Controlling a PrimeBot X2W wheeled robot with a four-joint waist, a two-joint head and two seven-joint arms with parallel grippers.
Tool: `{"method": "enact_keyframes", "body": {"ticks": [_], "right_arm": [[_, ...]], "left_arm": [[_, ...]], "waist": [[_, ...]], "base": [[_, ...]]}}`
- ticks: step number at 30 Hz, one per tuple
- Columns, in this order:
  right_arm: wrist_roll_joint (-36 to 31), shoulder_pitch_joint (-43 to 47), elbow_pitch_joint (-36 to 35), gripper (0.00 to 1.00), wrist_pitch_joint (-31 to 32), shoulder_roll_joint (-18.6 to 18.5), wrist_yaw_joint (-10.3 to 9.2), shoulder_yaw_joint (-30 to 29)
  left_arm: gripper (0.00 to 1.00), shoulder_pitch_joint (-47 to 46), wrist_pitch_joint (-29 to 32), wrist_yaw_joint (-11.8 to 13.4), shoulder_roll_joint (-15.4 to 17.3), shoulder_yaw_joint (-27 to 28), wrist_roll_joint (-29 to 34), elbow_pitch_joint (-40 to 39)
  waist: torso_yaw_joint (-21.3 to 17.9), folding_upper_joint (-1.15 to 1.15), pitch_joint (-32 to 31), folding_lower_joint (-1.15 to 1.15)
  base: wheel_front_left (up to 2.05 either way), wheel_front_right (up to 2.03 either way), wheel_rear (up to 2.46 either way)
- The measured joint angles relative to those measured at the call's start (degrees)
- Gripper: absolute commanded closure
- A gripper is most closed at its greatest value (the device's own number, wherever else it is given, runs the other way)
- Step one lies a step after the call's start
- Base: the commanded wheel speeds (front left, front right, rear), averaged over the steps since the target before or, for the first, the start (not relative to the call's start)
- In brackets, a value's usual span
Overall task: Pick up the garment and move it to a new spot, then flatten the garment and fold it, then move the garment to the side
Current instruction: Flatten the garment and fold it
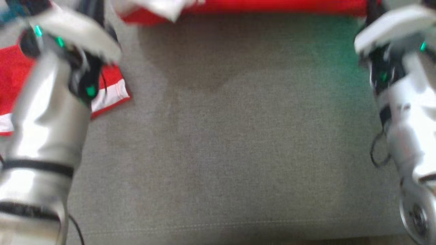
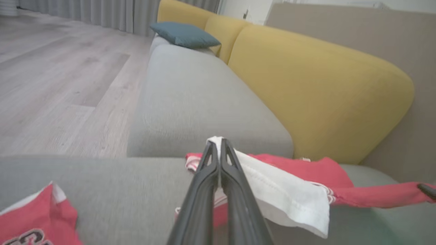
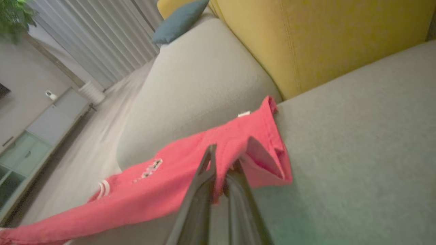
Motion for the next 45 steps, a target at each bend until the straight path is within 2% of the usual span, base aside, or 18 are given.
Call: {"method": "enact_keyframes", "body": {"ticks": [5, 10, 22, 28, 38, 42, 45], "right_arm": [[2.35, 7.44, -0.49, 1.00, 5.54, -3.44, 0.00, 5.31], [2.49, 12.51, -0.75, 1.00, 8.39, -7.64, 0.00, 9.99], [2.92, 20.33, -2.79, 1.00, 14.06, -12.34, 0.00, 19.35], [5.73, 24.59, -4.58, 1.00, 20.06, -14.18, 0.00, 23.65], [10.67, 31.06, -12.15, 1.00, 35.54, -18.74, 0.00, 31.25], [13.34, 33.05, -15.73, 1.00, 41.31, -20.37, 0.00, 31.82], [14.29, 33.87, -18.16, 1.00, 42.00, -21.18, 0.00, 30.76]], "left_arm": [[1.00, 9.43, 2.48, -0.01, 3.42, -6.73, -3.55, -4.65], [1.00, 17.13, 6.01, -0.40, 6.82, -13.00, -7.05, -9.96], [1.00, 28.12, 13.57, -0.42, 15.72, -23.91, -12.06, -23.94], [1.00, 33.39, 17.83, -0.38, 19.37, -26.36, -15.95, -30.70], [1.00, 39.71, 23.90, -0.36, 24.48, -28.66, -22.95, -40.18], [1.00, 40.73, 25.59, -0.34, 26.35, -29.27, -24.29, -42.62], [1.00, 41.16, 26.50, 0.35, 27.40, -29.37, -24.51, -44.01]], "waist": [[0.49, 0.00, -3.19, 0.00], [1.29, 0.00, -6.65, 0.00], [2.45, 0.00, -13.14, 0.00], [2.27, 0.00, -16.49, 0.00], [1.00, 0.00, -21.26, -0.01], [0.30, 0.00, -21.72, -0.01], [0.06, 0.00, -21.37, -0.01]], "base": [[0.00, 0.00, 0.00], [0.00, 0.00, 0.00], [0.00, 0.00, 0.00], [0.00, 0.00, 0.00], [0.00, 0.00, 0.00], [0.00, 0.00, 0.00], [0.00, 0.00, 0.00]]}}
